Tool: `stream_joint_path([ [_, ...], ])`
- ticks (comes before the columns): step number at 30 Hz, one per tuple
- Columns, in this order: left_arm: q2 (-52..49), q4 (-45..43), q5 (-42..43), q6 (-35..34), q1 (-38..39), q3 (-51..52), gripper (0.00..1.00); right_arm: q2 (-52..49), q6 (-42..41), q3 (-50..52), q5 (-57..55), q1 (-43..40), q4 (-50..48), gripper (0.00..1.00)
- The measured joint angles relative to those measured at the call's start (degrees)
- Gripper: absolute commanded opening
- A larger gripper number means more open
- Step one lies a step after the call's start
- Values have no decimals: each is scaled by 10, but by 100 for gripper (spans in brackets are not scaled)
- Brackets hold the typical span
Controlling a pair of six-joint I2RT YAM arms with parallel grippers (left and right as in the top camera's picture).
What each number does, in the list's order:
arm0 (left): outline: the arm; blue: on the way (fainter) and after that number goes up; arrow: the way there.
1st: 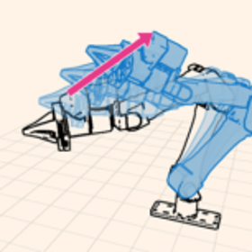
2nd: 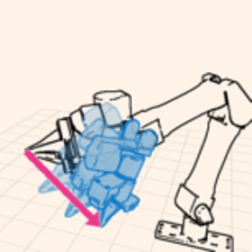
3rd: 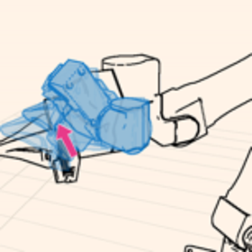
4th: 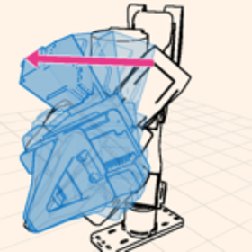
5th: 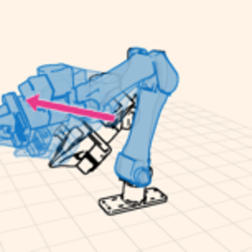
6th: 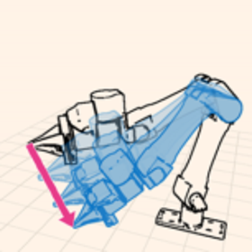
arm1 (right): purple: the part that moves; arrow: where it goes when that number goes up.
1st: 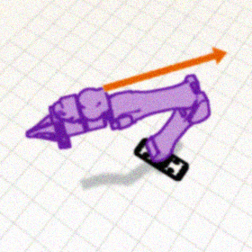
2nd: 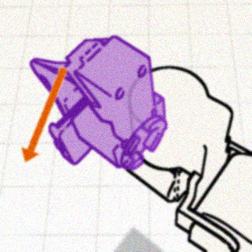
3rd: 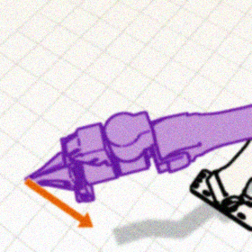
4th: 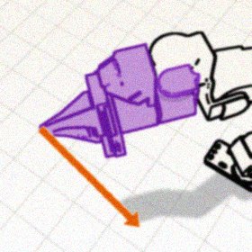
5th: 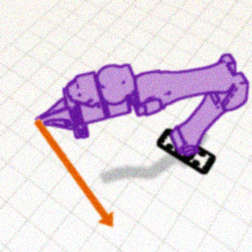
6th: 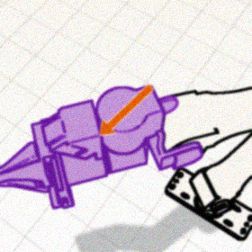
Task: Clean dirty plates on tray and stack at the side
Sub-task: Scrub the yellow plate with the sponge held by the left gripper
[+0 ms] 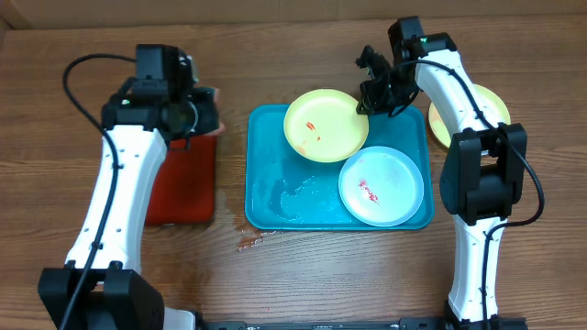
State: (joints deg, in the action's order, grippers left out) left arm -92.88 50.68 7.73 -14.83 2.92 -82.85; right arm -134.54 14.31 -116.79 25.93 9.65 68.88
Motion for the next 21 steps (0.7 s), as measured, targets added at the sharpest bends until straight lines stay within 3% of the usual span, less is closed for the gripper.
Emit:
stream_joint_path([
  [6, -52, -26, 31, -20, 44, 0, 4, 0, -58, 3, 1, 19, 16, 4],
  [13, -121, -86, 76, -46, 97, 1, 4, 0, -126, 56, -84, 60, -26, 4],
  [21, -127, -91, 87, -48, 123, 2, 4, 0, -158, 82, -114, 92, -57, 4],
])
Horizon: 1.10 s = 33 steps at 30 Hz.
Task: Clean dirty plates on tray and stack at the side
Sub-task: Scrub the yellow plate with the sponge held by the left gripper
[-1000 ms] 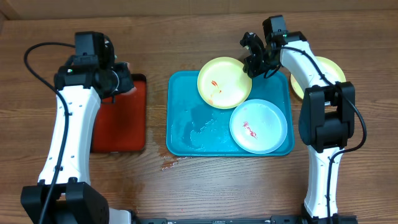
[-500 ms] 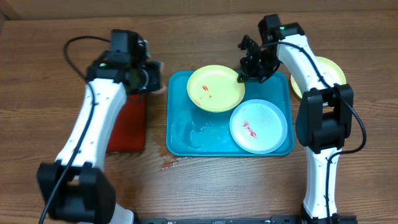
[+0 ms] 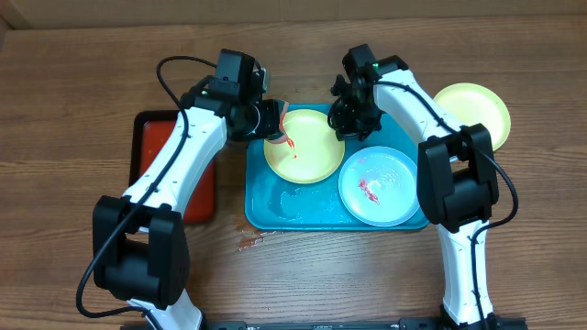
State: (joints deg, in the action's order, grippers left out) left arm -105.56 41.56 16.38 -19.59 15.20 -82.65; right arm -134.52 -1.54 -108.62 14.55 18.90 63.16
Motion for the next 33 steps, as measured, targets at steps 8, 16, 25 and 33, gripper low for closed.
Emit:
stream_joint_path([
  [8, -6, -2, -37, -11, 49, 0, 4, 2, -14, 7, -11, 0, -20, 17],
  [16, -93, -45, -64, -49, 82, 0, 4, 2, -14, 7, -13, 0, -22, 4],
  [25, -136, -71, -83, -61, 81, 0, 4, 2, -14, 7, -13, 0, -23, 4],
  [33, -137, 4, -243, -64, 84, -27, 4, 2, -14, 7, -12, 0, -23, 4],
])
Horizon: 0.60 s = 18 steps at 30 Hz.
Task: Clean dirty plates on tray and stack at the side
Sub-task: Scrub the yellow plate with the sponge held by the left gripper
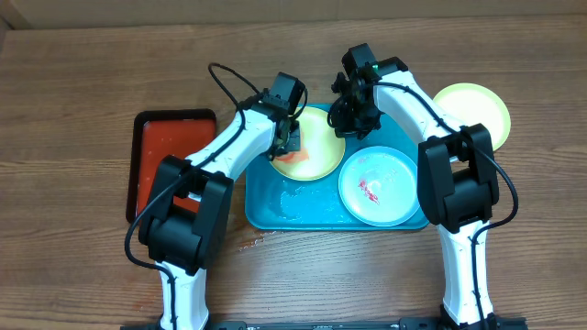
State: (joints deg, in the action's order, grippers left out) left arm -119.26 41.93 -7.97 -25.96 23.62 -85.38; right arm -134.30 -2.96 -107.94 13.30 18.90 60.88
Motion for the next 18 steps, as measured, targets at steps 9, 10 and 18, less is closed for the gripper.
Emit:
stream_joint_path([
  [9, -1, -23, 124, 21, -4, -76, 4, 0, 0, 0, 0, 0, 0, 4],
  [10, -2, -26, 145, 19, -1, -76, 4, 0, 0, 0, 0, 0, 0, 4],
  [18, -40, -13, 184, 6, 23, -76, 4, 0, 0, 0, 0, 0, 0, 4],
])
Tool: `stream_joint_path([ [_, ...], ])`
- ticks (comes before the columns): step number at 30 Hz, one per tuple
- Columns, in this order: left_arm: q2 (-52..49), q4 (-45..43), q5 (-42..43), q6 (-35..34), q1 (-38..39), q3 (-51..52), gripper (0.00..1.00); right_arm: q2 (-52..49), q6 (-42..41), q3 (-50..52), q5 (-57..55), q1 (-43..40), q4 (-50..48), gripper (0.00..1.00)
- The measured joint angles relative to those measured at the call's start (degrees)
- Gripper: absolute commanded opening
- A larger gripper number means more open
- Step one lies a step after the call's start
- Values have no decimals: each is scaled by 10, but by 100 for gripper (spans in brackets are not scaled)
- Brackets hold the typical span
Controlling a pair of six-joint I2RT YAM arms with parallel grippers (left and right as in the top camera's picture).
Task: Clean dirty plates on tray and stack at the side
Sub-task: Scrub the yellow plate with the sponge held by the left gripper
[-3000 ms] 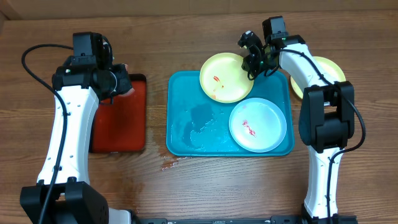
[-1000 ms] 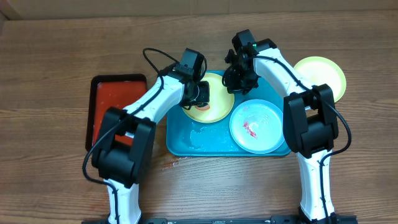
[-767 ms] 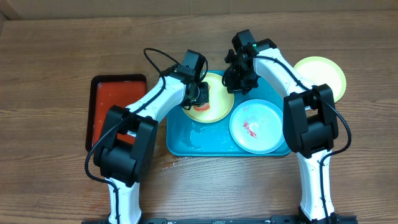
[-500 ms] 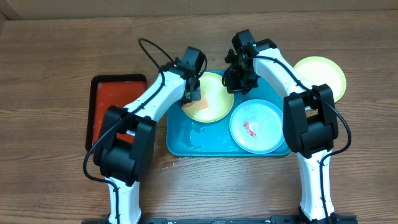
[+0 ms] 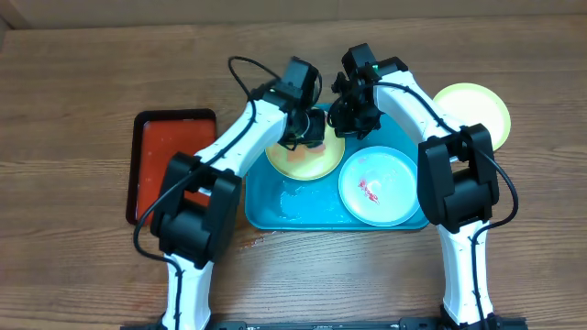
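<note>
A teal tray (image 5: 275,206) holds a yellow plate (image 5: 298,165) at its back left and a white plate (image 5: 381,186) with a red smear at its front right. My left gripper (image 5: 310,130) is down on the yellow plate's middle; its fingers look closed, and whatever they hold is hidden under the wrist. My right gripper (image 5: 344,115) is shut on the yellow plate's far right rim. Another yellow plate (image 5: 477,105) lies on the table right of the tray.
A red tray (image 5: 160,170) with orange liquid sits on the table left of the teal tray. Water is pooled on the teal tray's floor, and a few drops lie on the wood at its front left corner.
My left gripper has shifted right and a little back across the yellow plate, from its left part to its middle. The right gripper and both plates have stayed put.
First my left gripper was at the red tray and my right gripper at the yellow plate's right rim. Then the plate lay further left, with a reddish sponge in my left gripper at its left edge. Since then the left gripper has moved onto the plate and across it.
</note>
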State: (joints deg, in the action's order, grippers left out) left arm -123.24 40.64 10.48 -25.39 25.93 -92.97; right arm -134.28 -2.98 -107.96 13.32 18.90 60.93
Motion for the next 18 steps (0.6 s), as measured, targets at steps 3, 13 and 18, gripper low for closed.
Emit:
stream_joint_path([
  [3, -12, 13, -26, 0, -1, 0, 4, 0, 0, 0, 0, 0, 0, 4],
  [13, -12, 70, -191, 0, -4, -6, 4, 0, 0, 0, 0, 0, 1, 4],
  [18, 7, 114, -221, -14, -33, -30, 4, 0, 2, -6, -2, 0, 7, 4],
])
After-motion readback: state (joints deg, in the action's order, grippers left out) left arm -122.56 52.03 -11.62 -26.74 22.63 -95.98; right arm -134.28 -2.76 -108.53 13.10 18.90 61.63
